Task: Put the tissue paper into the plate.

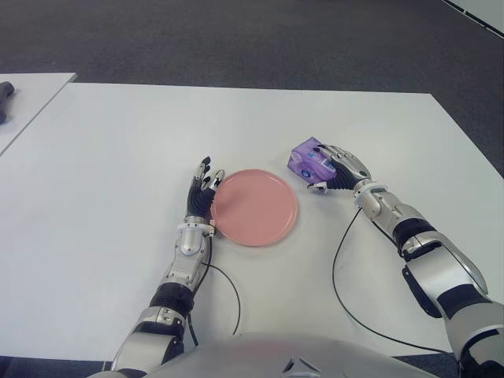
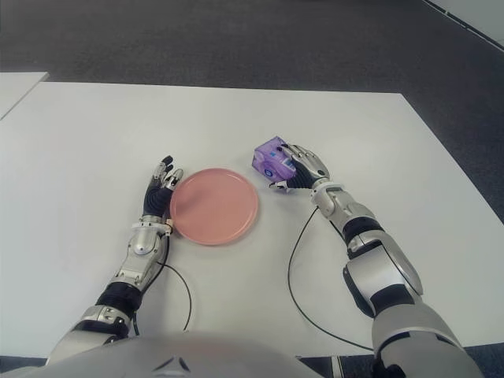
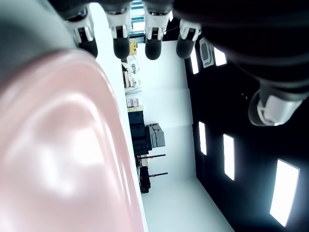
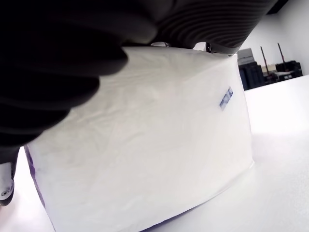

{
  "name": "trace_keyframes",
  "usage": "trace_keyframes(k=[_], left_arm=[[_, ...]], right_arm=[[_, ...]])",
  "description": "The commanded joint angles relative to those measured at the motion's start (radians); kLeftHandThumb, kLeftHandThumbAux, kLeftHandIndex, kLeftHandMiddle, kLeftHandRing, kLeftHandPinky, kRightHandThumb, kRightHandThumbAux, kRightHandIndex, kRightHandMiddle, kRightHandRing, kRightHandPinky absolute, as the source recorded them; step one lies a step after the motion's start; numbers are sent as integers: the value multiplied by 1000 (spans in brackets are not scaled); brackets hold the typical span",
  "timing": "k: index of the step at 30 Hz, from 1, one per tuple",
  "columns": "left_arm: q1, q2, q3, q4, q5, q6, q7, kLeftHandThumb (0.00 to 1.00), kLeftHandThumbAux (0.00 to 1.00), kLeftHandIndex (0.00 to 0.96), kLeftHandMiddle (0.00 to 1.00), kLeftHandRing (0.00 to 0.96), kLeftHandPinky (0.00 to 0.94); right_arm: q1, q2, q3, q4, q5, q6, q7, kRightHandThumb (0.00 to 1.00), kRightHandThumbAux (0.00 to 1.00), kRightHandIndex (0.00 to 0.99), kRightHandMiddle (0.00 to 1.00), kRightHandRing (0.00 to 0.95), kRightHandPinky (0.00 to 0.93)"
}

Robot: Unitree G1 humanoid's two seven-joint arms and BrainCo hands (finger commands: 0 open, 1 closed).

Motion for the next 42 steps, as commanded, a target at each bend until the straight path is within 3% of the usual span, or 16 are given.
trace_keyframes(k=[1, 31, 32, 34, 35, 36, 38, 42], left_arm=[[-1, 6, 0, 18, 5, -1, -4, 0, 391, 0, 0, 0, 0], [-3, 16, 2, 43, 4, -25, -6, 0, 388, 0, 0, 0, 0], [-3, 16, 2, 44, 4, -26, -6, 0, 388, 0, 0, 0, 0], [-4, 15, 2, 44, -2, -21, -14, 0, 389, 0, 0, 0, 0], [-5, 14, 2, 45, -6, -18, -18, 0, 390, 0, 0, 0, 0], [-5, 14, 3, 45, -9, -17, -21, 0, 391, 0, 0, 0, 0], [-6, 13, 2, 46, -9, -17, -22, 0, 393, 0, 0, 0, 0], [-4, 14, -1, 42, -4, -20, -19, 0, 395, 0, 0, 0, 0]], right_arm=[[50, 9, 24, 27, -28, 15, 55, 56, 482, 0, 0, 0, 0], [60, 14, 27, 13, -29, 19, 50, 56, 482, 0, 0, 0, 0], [70, -37, 2, -60, -22, -4, 23, 56, 482, 0, 0, 0, 0], [132, -215, -151, -398, 25, -36, -30, 76, 492, 0, 0, 0, 0], [181, -258, -228, -593, 48, -3, -11, 90, 501, 0, 0, 0, 0], [215, -271, -274, -713, 61, 28, 13, 97, 507, 0, 0, 0, 0], [255, -264, -322, -832, 74, 76, 50, 118, 524, 0, 0, 0, 0], [282, -234, -367, -897, 89, 115, 60, 156, 551, 0, 0, 0, 0]])
